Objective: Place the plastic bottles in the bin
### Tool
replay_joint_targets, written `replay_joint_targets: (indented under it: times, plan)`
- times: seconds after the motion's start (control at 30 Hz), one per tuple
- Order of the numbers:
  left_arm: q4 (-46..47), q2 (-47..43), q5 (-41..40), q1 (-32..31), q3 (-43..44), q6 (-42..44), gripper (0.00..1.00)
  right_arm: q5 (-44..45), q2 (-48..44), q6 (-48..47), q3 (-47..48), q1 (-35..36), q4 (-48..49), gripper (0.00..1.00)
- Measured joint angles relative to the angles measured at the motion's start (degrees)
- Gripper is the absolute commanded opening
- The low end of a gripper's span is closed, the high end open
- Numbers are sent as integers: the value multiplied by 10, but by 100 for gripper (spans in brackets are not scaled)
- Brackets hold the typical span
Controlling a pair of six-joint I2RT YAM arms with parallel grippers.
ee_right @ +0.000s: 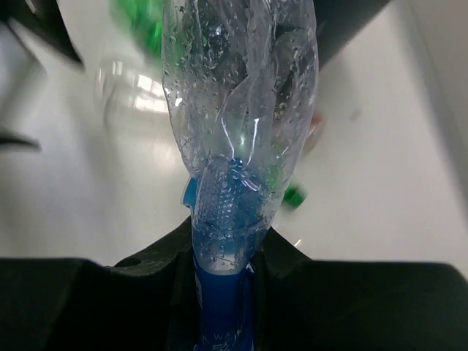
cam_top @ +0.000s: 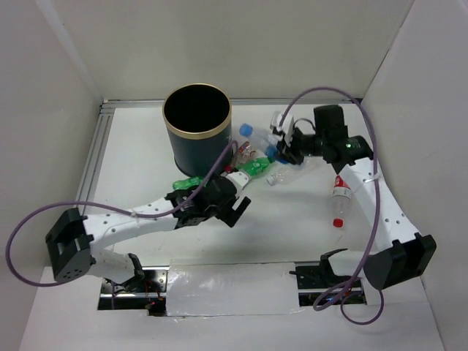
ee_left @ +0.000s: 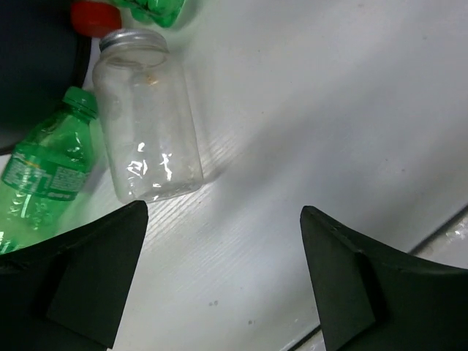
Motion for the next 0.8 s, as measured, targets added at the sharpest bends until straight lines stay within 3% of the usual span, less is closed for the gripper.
replay_joint_targets:
  times: [0.2,0.47,0.53,0.57,0.63,0.8]
  plan:
    - [29,84,-76,-12,-10,-64,99,-59,48,99,175,47,133,15]
    - [43,111,-171,-27,-35,-148,99,-90,280,266,379,113,313,23]
    - [43,126,-185,-28,-34,-155,99,-91,338,296,412,126,328,65]
    - [42,136,-193,-29,-32,-158,99,-91,361,313,425,133,332,77]
    - [36,157,-202,-29,-26,-168,99,-89,400,330,438,142,340,91]
    - [30,200,-217,-28,-10,-182,99,-82,429,362,439,146,337,97]
